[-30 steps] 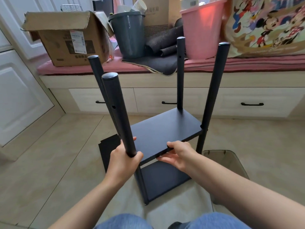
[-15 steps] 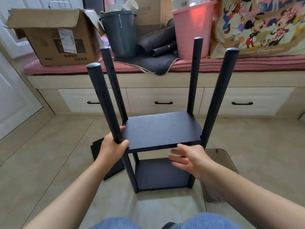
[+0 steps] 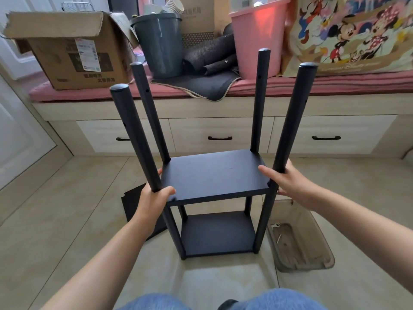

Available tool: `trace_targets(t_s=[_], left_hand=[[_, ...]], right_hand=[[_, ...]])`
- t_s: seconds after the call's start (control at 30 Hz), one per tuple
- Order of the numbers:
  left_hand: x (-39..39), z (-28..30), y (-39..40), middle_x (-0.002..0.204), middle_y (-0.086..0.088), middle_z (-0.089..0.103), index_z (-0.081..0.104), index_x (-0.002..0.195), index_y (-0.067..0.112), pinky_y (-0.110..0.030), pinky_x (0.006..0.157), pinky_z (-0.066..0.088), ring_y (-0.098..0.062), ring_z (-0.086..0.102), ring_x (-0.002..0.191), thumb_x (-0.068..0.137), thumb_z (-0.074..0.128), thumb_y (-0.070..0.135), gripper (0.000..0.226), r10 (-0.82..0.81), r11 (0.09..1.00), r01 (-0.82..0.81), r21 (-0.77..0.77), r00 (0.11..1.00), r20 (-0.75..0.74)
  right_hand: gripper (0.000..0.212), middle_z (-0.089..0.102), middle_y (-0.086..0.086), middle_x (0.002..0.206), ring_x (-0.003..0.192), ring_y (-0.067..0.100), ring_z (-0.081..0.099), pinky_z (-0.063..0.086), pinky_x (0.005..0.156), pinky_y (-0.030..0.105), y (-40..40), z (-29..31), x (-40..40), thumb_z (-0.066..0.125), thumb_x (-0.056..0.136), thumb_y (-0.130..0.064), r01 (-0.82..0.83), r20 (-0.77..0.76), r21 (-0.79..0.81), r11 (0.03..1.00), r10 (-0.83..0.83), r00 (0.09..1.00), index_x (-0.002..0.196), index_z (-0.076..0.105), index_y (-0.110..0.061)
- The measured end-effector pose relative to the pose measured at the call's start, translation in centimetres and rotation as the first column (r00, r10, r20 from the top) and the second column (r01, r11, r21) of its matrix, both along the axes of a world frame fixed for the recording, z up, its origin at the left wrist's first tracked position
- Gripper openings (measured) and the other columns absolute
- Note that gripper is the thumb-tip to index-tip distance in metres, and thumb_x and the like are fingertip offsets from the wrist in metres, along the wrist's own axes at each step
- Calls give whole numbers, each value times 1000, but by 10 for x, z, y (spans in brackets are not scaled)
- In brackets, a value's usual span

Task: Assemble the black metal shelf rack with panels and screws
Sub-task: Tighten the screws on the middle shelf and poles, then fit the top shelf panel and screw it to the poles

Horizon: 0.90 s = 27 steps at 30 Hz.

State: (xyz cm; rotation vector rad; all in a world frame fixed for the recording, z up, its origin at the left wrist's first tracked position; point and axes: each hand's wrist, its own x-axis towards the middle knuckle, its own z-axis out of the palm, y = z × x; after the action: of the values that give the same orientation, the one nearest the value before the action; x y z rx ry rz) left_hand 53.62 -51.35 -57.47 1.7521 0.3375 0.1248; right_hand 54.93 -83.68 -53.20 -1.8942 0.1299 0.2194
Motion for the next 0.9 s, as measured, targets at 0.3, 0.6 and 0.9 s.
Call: trace_targets(t_s=[0.3, 0.6, 0.9], left_hand=[[9, -8, -8, 100, 20, 61, 52, 145, 27, -13, 67, 42, -1, 59, 86, 85, 59, 5, 64, 105, 988, -114, -108, 991, -80], [9, -9, -17, 92, 22, 60, 61, 137, 31, -13, 58, 39, -2, 53, 74, 89, 54, 9, 53, 232, 972, -234, -39, 972, -47], [-19, 3, 7, 105, 18, 64, 63, 128, 26, -3, 62, 45, 4, 62, 86, 91, 72, 16, 39, -12, 999, 13, 39, 1000, -17]], right_hand=[[33, 36, 2, 72, 74, 22, 37, 31, 69, 34, 8, -16, 14, 60, 95, -30, 87, 10, -17, 996, -87, 996, 74, 38, -18], [19, 36, 9, 77, 75, 23, 34, 30, 72, 34, 11, -18, 18, 51, 95, -17, 133, 28, -96, 986, -131, 991, 81, 39, -10], [31, 51, 4, 82, 68, 17, 47, 38, 62, 30, 20, -21, -12, 61, 94, -34, 121, -70, -218, 968, -139, 988, 99, 58, -2]])
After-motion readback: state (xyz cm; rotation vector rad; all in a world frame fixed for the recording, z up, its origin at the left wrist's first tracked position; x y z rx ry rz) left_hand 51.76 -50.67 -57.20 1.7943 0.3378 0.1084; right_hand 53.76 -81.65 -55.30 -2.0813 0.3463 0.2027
